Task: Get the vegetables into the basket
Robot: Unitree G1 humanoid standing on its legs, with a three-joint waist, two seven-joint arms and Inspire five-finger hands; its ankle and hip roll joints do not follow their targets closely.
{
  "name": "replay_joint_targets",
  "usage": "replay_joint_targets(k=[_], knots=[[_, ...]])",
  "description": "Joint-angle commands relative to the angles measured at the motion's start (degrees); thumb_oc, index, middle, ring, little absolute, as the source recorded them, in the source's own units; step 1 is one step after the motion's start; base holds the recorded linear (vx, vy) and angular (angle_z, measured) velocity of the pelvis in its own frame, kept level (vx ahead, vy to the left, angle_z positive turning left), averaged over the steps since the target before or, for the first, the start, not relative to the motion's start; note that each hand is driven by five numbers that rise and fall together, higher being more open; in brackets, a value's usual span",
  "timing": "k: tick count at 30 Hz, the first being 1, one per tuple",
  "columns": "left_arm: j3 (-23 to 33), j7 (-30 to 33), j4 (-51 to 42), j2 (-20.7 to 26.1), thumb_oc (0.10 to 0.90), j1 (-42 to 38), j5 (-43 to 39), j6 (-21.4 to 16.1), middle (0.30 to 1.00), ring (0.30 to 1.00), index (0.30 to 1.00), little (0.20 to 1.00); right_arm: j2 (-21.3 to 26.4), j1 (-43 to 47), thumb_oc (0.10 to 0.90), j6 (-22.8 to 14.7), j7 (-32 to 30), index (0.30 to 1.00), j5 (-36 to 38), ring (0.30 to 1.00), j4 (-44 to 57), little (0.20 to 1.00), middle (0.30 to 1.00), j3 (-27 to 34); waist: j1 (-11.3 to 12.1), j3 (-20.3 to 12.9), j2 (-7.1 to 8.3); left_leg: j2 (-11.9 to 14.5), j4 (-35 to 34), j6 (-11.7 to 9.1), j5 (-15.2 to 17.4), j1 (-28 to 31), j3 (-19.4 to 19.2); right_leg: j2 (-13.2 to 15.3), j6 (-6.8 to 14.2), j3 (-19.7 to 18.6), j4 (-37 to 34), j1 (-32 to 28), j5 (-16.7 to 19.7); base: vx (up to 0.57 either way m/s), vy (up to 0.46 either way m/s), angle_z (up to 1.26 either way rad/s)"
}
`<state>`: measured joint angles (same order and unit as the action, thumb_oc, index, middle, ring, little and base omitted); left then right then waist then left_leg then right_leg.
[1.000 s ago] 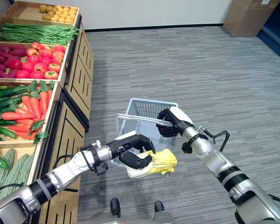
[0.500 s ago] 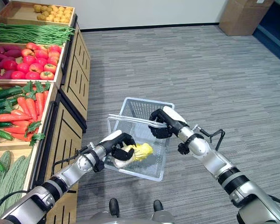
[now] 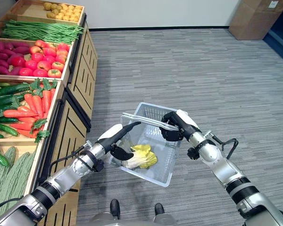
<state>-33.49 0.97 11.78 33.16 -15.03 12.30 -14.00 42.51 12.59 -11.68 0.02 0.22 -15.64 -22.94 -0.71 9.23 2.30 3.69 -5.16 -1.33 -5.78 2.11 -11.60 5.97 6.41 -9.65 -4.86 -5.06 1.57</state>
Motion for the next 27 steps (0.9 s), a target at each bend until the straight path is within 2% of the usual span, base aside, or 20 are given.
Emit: replay_joint_targets(k=[1, 2, 3, 6, 8, 9, 11, 12, 14, 15, 17, 18, 20, 22, 23, 24, 25, 26, 27], knots=[[5.58, 1.69, -10.43, -0.58, 0.900, 0.12, -13.47, -7.61, 1.000, 1.000, 1.000, 1.000, -1.08, 5.19, 0.400, -6.98, -6.59, 0.300, 1.75, 0.300, 3.18, 0.300, 0.300, 9.34, 2.40, -4.62, 1.47, 3.10, 0.16, -4.14, 4.57, 4.27, -1.84, 0.61, 2.60, 2.77, 0.58, 3.14, 2.77, 0.00, 0.000, 0.00], [5.81, 1.44, -10.78, -0.36, 0.900, 0.38, -13.73, -7.45, 1.000, 1.000, 1.000, 1.000, -1.16, 5.20, 0.400, -7.00, -6.62, 0.300, 1.71, 0.300, 3.16, 0.300, 0.300, 9.23, 2.31, -4.69, 1.52, 3.10, 0.16, -4.14, 4.58, 4.27, -1.83, 0.60, 2.60, 2.78, 0.57, 3.13, 2.77, 0.00, 0.000, 0.00], [7.44, -0.43, -13.71, -0.25, 0.900, 2.60, -19.91, -7.84, 1.000, 1.000, 1.000, 1.000, -1.26, 4.31, 0.400, -6.72, -7.03, 0.300, 1.19, 0.300, 1.87, 0.300, 0.300, 10.03, 2.70, -4.60, 1.35, 3.05, 0.16, -4.12, 4.54, 4.24, -1.73, 0.68, 2.58, 2.93, 0.57, 3.07, 2.80, 0.00, 0.000, 0.00], [13.11, -4.05, -19.88, 2.23, 0.900, 9.37, -30.14, -7.87, 1.000, 1.000, 1.000, 1.000, -1.90, 2.14, 0.400, -6.39, -7.57, 0.300, -0.32, 0.300, -1.93, 0.300, 0.300, 11.20, 3.31, -4.64, 1.16, 2.96, 0.16, -4.11, 4.45, 4.39, -1.37, 0.79, 2.50, 3.13, 0.46, 2.70, 2.72, 0.00, 0.000, 0.00], [17.75, -3.85, -21.41, 4.09, 0.900, 13.86, -30.22, -8.44, 1.000, 1.000, 1.000, 1.000, -2.61, -0.33, 0.400, -6.22, -7.71, 0.300, -1.78, 0.300, -5.48, 0.300, 0.300, 12.39, 3.82, -4.63, 1.14, 2.81, 0.16, -4.14, 4.39, 4.41, -0.98, 0.87, 2.47, 3.36, 0.43, 2.41, 2.63, 0.00, 0.003, 0.06], [17.87, -3.86, -21.57, 4.14, 0.900, 14.08, -30.22, -8.39, 1.000, 1.000, 1.000, 1.000, -2.67, -0.35, 0.400, -6.25, -7.73, 0.300, -1.82, 0.300, -5.50, 0.300, 0.300, 12.30, 3.73, -4.70, 1.18, 2.80, 0.16, -4.14, 4.40, 4.41, -0.96, 0.88, 2.47, 3.38, 0.42, 2.38, 2.62, 0.00, 0.004, 0.09], [19.84, -3.33, -20.07, 3.73, 0.900, 16.57, -30.31, -8.34, 1.000, 1.000, 1.000, 1.000, -2.87, -2.06, 0.400, -6.28, -7.94, 0.300, -2.77, 0.300, -6.49, 0.300, 0.300, 13.20, 3.86, -4.74, 1.15, 2.78, 0.16, -4.17, 4.31, 4.36, -0.80, 0.92, 2.47, 3.59, 0.42, 2.34, 2.62, 0.00, 0.002, 0.10], [22.75, -2.79, -16.81, 2.91, 0.900, 20.07, -29.16, -8.04, 1.000, 1.000, 1.000, 1.000, -3.56, -4.92, 0.400, -6.29, -8.15, 0.300, -3.93, 0.300, -7.98, 0.300, 0.300, 15.05, 4.14, -4.68, 1.07, 2.65, 0.16, -4.15, 4.19, 4.21, -0.44, 0.96, 2.43, 3.92, 0.48, 2.39, 2.59, 0.00, -0.003, 0.12], [23.83, -2.84, -15.31, 2.55, 0.900, 21.78, -28.83, -7.63, 1.000, 1.000, 1.000, 1.000, -3.77, -6.44, 0.400, -6.30, -8.33, 0.300, -4.68, 0.300, -8.69, 0.300, 0.300, 15.90, 4.18, -4.78, 1.05, 2.62, 0.16, -4.13, 4.11, 4.15, -0.21, 1.03, 2.44, 4.10, 0.49, 2.29, 2.55, 0.00, -0.005, 0.10], [25.62, -2.62, -11.33, 2.42, 0.900, 24.00, -27.19, -7.43, 1.000, 1.000, 1.000, 1.000, -4.20, -8.48, 0.400, -6.19, -8.66, 0.300, -5.46, 0.300, -11.17, 0.300, 0.300, 17.24, 4.34, -4.70, 1.01, 2.62, 0.16, -4.10, 4.01, 4.10, 0.09, 1.07, 2.45, 4.36, 0.51, 2.26, 2.52, 0.00, -0.006, 0.06], [26.20, -2.37, -8.96, 2.44, 0.900, 24.81, -25.58, -7.33, 1.000, 1.000, 1.000, 1.000, -4.62, -9.10, 0.400, -6.21, -8.70, 0.300, -5.36, 0.300, -12.59, 0.300, 0.300, 17.76, 4.40, -4.75, 1.00, 2.62, 0.16, -4.08, 3.99, 4.11, 0.20, 1.11, 2.47, 4.46, 0.52, 2.26, 2.52, 0.00, -0.003, 0.02], [26.62, -0.88, -2.73, 2.61, 0.900, 25.53, -19.90, -6.53, 1.000, 1.000, 1.000, 1.000, -5.34, -10.67, 0.400, -6.29, -8.91, 0.300, -5.28, 0.300, -14.56, 0.300, 0.300, 18.87, 4.36, -4.75, 0.94, 2.60, 0.16, -4.08, 3.88, 4.04, 0.39, 1.16, 2.52, 4.65, 0.65, 2.27, 2.49, 0.00, 0.000, 0.00], [26.25, -0.10, 3.75, 2.45, 0.900, 26.18, -14.29, -5.41, 1.000, 1.000, 1.000, 1.000, -5.95, -12.09, 0.400, -6.31, -9.13, 0.300, -4.83, 0.300, -16.61, 0.300, 0.300, 20.44, 4.30, -4.77, 0.90, 2.56, 0.16, -4.07, 3.80, 3.97, 0.47, 1.17, 2.58, 4.72, 0.77, 2.37, 2.46, -0.01, 0.003, 0.05], [24.38, -0.40, 9.23, 2.97, 0.900, 25.77, -9.07, -4.59, 1.000, 1.000, 1.000, 1.000, -6.52, -13.32, 0.400, -6.35, -9.63, 0.300, -4.47, 0.300, -18.96, 0.300, 0.300, 21.33, 4.09, -4.72, 0.72, 2.54, 0.16, -4.08, 3.76, 3.92, 0.43, 1.14, 2.63, 4.73, 1.06, 2.54, 2.44, -0.01, 0.005, 0.02], [24.25, -0.31, 9.42, 2.93, 0.900, 25.63, -8.97, -4.70, 1.000, 1.000, 1.000, 1.000, -6.52, -13.33, 0.400, -6.41, -9.66, 0.300, -4.48, 0.300, -19.03, 0.300, 0.300, 21.37, 4.15, -4.74, 0.71, 2.54, 0.16, -4.08, 3.77, 3.91, 0.43, 1.14, 2.63, 4.73, 1.07, 2.56, 2.42, 0.00, 0.000, 0.00], [23.03, -0.13, 15.54, 2.54, 0.900, 25.18, -4.15, -4.06, 1.000, 1.000, 1.000, 1.000, -7.30, -14.28, 0.400, -6.24, -10.02, 0.300, -4.48, 0.300, -22.55, 0.300, 0.300, 21.69, 3.85, -4.81, 0.68, 2.58, 0.16, -4.09, 3.72, 3.88, 0.17, 1.15, 2.63, 4.67, 1.24, 2.73, 2.49, 0.00, 0.000, 0.00], [22.86, 0.06, 15.87, 2.40, 0.900, 24.95, -4.01, -4.21, 1.000, 1.000, 1.000, 1.000, -7.27, -14.18, 0.400, -6.36, -10.07, 0.300, -4.47, 0.300, -22.74, 0.300, 0.300, 21.66, 3.89, -4.81, 0.64, 2.57, 0.16, -4.09, 3.73, 3.86, 0.16, 1.15, 2.63, 4.66, 1.25, 2.76, 2.48, 0.00, 0.000, 0.00], [21.73, 0.87, 22.23, 0.74, 0.900, 23.53, -0.32, -3.01, 1.000, 1.000, 1.000, 1.000, -7.90, -15.25, 0.400, -6.10, -10.30, 0.300, -4.65, 0.300, -23.60, 0.300, 0.300, 21.62, 3.44, -4.78, 0.59, 2.62, 0.16, -4.13, 3.62, 3.74, 0.00, 1.05, 2.60, 4.57, 1.54, 3.15, 2.44, 0.00, 0.000, 0.00], [20.55, 1.29, 23.77, 0.86, 0.900, 22.99, 2.44, -2.89, 1.000, 1.000, 1.000, 1.000, -8.14, -15.68, 0.400, -5.84, -10.45, 0.300, -4.66, 0.300, -25.71, 0.300, 0.300, 21.35, 3.22, -4.74, 0.57, 2.64, 0.16, -4.13, 3.65, 3.72, -0.01, 1.03, 2.59, 4.54, 1.63, 3.26, 2.41, 0.00, 0.000, 0.00]])
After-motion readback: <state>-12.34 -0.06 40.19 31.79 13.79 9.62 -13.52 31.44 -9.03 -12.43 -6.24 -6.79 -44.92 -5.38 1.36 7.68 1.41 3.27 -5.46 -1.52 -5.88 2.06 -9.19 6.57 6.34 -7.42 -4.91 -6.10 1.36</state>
